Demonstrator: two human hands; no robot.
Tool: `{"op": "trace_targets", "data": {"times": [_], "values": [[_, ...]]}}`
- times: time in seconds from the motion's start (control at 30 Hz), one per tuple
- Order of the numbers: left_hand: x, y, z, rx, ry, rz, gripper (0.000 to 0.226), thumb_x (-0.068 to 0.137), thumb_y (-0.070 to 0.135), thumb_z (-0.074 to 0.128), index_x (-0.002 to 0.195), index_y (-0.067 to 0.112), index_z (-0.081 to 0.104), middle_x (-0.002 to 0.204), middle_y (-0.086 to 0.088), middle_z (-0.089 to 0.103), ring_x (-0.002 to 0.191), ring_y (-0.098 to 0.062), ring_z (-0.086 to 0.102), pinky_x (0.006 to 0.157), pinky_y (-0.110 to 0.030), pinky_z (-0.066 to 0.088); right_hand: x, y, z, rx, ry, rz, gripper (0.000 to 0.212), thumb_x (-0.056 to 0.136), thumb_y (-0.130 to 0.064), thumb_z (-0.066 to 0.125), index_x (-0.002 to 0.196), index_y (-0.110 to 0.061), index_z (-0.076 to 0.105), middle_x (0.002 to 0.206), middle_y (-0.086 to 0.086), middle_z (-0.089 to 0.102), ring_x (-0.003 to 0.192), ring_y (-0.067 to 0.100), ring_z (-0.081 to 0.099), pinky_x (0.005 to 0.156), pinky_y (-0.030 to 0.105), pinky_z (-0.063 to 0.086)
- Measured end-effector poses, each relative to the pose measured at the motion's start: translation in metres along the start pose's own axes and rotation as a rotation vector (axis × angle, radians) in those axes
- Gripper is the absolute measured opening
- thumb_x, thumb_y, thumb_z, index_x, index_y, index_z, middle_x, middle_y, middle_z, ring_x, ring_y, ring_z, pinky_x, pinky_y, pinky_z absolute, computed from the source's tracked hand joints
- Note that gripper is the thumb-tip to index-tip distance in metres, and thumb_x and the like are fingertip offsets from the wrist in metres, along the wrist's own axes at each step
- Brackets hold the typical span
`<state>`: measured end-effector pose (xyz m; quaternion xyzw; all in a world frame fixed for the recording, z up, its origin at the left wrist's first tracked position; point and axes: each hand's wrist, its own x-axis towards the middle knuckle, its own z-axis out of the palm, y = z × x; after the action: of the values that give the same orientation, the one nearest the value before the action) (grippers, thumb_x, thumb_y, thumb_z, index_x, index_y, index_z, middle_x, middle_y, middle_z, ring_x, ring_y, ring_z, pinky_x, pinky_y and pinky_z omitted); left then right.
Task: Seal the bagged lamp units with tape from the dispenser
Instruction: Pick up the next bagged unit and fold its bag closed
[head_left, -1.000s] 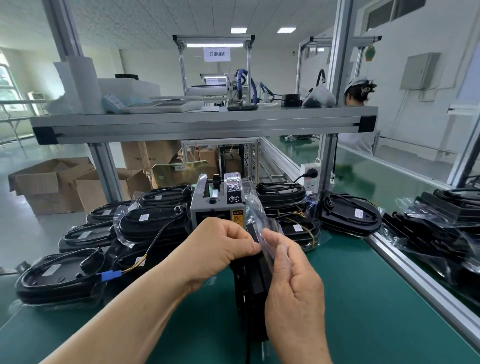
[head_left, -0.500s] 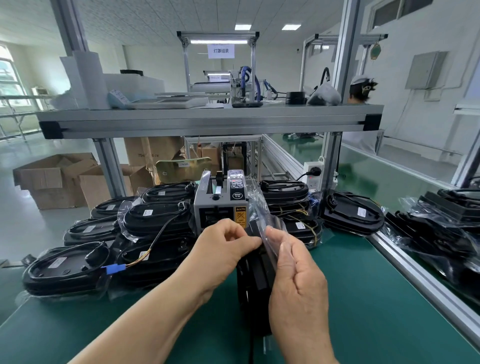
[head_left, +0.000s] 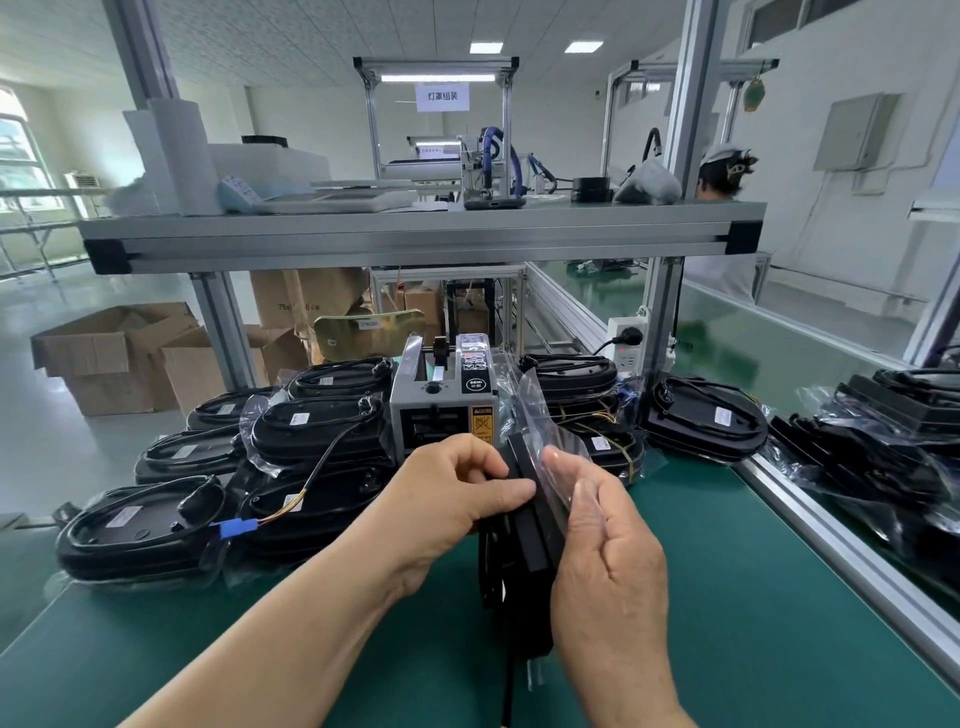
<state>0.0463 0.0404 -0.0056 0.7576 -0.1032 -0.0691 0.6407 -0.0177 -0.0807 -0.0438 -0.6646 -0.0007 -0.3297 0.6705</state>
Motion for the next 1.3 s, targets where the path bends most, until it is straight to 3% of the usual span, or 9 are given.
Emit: {"op": "trace_targets", "data": {"times": [0.13,0.3,0.43,0.53,0.7,0.8,1.03,1.17,1.3], "values": [[-0.002,-0.004,0.009,-0.122,0.079,-0.023,0.018,0.079,0.010,0.081,0.077,0.017,0.064,0.066,0.003,0.050,0.069,-0.017,0.051,0.056,-0.021,0.044,0.001,-0.001,0.000,-0.018,0.008,0.005,0.033,0.104,-0.016,0.040,0.115,-0.026,0.070,0.105,-0.025,0.071,0.104,-0.011,0.063,0.092,0.008,0.047],[-0.013,-0.011,0.027,-0.160,0.256,-0.036,0.033,0.081,0.022,0.080,0.107,0.025,0.060,0.103,0.001,0.061,0.085,-0.012,0.063,0.064,-0.019,0.047,-0.002,-0.001,0.000,-0.027,0.018,0.012,0.033,0.105,-0.021,0.039,0.119,-0.028,0.068,0.110,-0.024,0.070,0.110,-0.011,0.061,0.095,0.009,0.045],[-0.019,-0.013,0.030,-0.276,0.145,-0.120,0.021,0.089,0.029,0.072,0.105,0.017,0.069,0.099,-0.002,0.076,0.082,-0.013,0.073,0.056,-0.018,0.050,-0.001,0.004,0.000,0.011,0.032,-0.005,0.033,0.105,-0.017,0.039,0.118,-0.025,0.068,0.112,-0.022,0.071,0.111,-0.005,0.063,0.097,0.016,0.048],[-0.015,-0.010,0.020,-0.278,0.132,0.005,0.010,0.093,0.015,0.067,0.097,0.014,0.075,0.091,-0.004,0.078,0.080,-0.013,0.074,0.062,-0.019,0.052,0.003,0.008,0.006,0.091,-0.012,-0.016,0.033,0.106,-0.015,0.038,0.120,-0.022,0.067,0.116,-0.015,0.072,0.114,0.003,0.064,0.097,0.021,0.051],[-0.013,-0.027,0.010,-0.132,0.280,0.165,0.028,0.087,0.006,0.073,0.096,0.032,0.074,0.101,0.000,0.074,0.095,-0.013,0.070,0.085,-0.026,0.055,0.000,0.016,0.003,0.251,-0.200,-0.019,0.034,0.094,-0.022,0.048,0.124,-0.022,0.063,0.127,-0.009,0.068,0.125,0.008,0.059,0.101,0.020,0.047],[-0.022,-0.052,0.013,-0.017,0.361,0.247,0.040,0.082,0.005,0.078,0.102,0.038,0.066,0.105,0.014,0.064,0.095,0.003,0.064,0.083,-0.013,0.050,-0.014,0.020,-0.012,0.252,-0.296,0.044,0.043,0.085,-0.024,0.058,0.127,-0.023,0.059,0.130,-0.010,0.066,0.128,0.010,0.057,0.105,0.026,0.047],[-0.045,-0.092,0.021,0.044,0.318,0.401,0.061,0.077,0.007,0.078,0.115,0.051,0.061,0.100,0.021,0.052,0.104,-0.004,0.056,0.079,-0.015,0.051,-0.034,-0.001,-0.028,-0.441,-0.302,0.078,0.099,0.054,-0.059,0.074,0.144,-0.048,0.034,0.139,-0.041,0.040,0.131,-0.014,0.038,0.103,0.010,0.031],[-0.051,-0.103,0.029,0.141,0.336,0.487,0.059,0.071,0.019,0.074,0.119,0.048,0.058,0.109,0.021,0.052,0.110,-0.009,0.056,0.082,-0.018,0.052,-0.031,0.000,-0.017,-0.467,-0.245,0.122,0.068,0.087,-0.033,0.069,0.148,-0.034,0.039,0.143,-0.023,0.048,0.129,-0.004,0.045,0.103,0.007,0.030],[-0.050,-0.108,0.028,0.189,0.331,0.482,0.056,0.069,0.020,0.075,0.116,0.046,0.058,0.111,0.026,0.050,0.112,-0.004,0.053,0.083,-0.012,0.047,-0.035,0.002,-0.005,-0.288,-0.148,0.160,0.048,0.093,-0.046,0.038,0.136,-0.034,0.055,0.130,-0.029,0.056,0.112,-0.024,0.047,0.086,-0.009,0.026]]}}
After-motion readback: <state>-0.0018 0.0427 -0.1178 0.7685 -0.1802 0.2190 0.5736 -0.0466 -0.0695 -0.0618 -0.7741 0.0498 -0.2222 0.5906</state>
